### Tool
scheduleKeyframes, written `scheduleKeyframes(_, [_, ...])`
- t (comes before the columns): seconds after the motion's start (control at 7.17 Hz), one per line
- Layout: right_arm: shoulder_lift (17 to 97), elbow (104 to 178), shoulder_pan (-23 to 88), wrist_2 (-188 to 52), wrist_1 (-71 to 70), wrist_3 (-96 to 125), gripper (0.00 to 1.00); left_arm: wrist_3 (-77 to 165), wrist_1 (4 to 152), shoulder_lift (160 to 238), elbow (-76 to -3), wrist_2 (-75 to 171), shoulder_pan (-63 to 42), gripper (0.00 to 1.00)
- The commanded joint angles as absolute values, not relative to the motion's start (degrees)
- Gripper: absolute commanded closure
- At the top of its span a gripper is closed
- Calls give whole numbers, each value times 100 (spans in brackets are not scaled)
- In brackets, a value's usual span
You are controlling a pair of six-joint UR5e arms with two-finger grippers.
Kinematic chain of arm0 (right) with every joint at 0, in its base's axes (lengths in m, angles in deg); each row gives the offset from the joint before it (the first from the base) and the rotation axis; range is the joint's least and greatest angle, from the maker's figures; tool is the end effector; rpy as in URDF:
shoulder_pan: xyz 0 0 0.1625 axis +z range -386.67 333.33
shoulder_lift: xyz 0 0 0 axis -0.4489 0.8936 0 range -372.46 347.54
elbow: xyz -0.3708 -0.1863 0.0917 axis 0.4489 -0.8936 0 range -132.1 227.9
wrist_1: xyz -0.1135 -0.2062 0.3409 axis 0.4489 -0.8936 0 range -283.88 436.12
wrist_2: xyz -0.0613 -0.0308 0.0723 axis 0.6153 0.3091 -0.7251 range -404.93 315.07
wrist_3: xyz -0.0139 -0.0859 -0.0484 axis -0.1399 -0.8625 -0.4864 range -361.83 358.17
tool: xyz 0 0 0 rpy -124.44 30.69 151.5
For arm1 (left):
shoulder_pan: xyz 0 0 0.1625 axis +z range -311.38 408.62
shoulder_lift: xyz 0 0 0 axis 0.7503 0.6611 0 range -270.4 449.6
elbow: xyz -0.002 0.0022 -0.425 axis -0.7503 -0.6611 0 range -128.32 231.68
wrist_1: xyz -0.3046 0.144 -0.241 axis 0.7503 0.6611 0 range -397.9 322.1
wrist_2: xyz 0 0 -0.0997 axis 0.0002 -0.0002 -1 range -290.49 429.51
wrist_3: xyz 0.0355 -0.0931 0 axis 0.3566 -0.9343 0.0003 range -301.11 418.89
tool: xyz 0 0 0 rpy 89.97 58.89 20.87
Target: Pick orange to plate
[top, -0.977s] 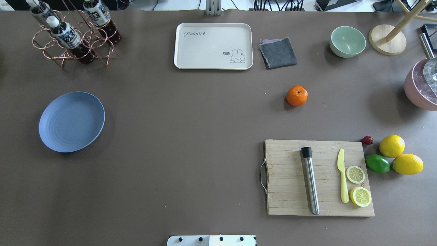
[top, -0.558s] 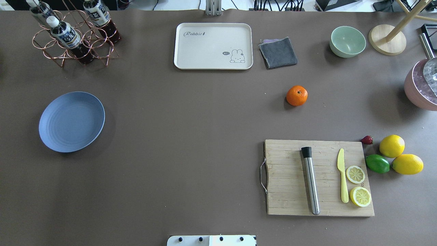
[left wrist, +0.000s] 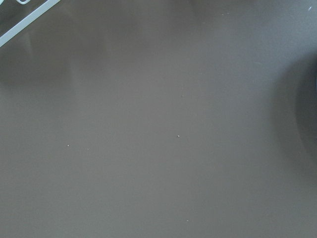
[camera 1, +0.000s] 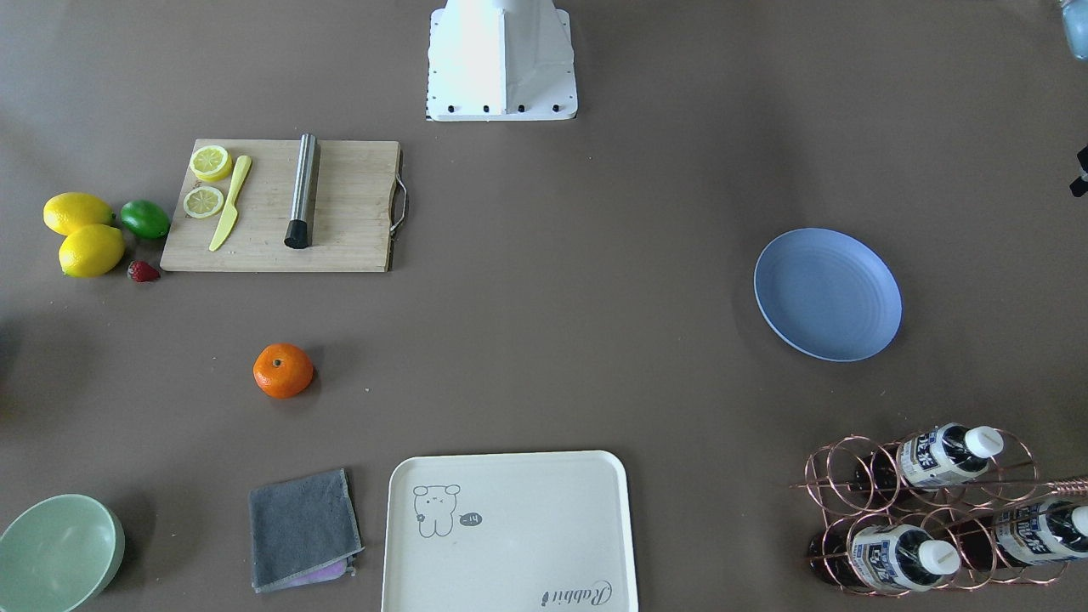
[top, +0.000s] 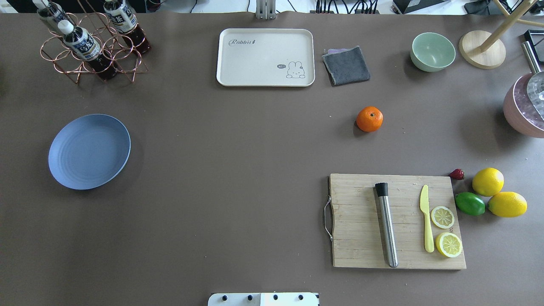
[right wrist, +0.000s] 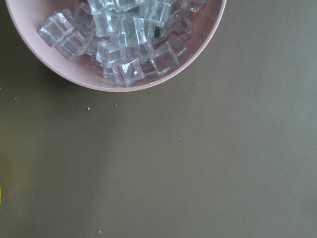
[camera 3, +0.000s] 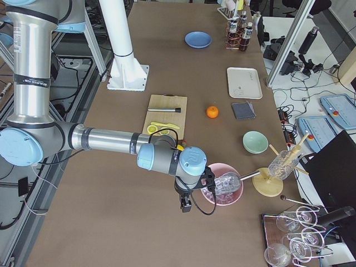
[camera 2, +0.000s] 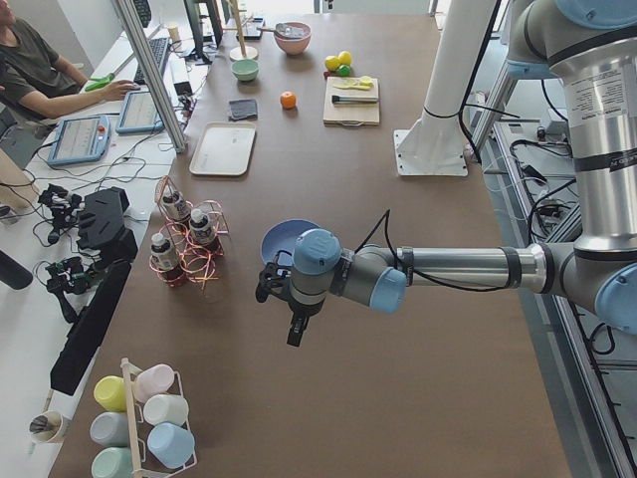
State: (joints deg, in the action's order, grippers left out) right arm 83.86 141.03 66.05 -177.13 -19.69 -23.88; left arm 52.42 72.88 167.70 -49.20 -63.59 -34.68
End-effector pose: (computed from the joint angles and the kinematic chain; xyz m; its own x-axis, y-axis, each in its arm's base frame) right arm 0.0869 -0.4281 0.6952 0.6988 -0.2405 0.6736 0.2325 0.9670 0.1041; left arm -0.0155 -0.4277 0.6201 0.7061 0.2073 -0.6771 -0.0305 0.9642 0.2634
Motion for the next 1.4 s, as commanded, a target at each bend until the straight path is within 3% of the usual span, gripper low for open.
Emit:
scheduleKeyframes(0.0, [8395, 14115, 6605, -17905, -1960, -2380, 0, 4443, 7494, 17236, -4826, -6365, -2919, 2])
scheduleKeyframes(0.14, [8378, 14063, 6596, -17932, -1960, -2389, 0, 3786, 7539, 17509, -4808, -6365, -2438, 8])
scheduleKeyframes(0.56, [8404, 14036, 6588, -18020, -1951, -2398, 0, 2762, 8415, 18134, -4046, -6312, -1372, 8])
scheduleKeyframes(0.84, [8395, 13984, 6579, -18020, -1951, -2398, 0, 2340, 9162, 18337, -3413, -6303, -1177, 8])
scheduleKeyframes(1.26, [8395, 13966, 6561, -18020, -1960, -2415, 0, 2312, 9235, 18417, -3208, -5963, -897, 16])
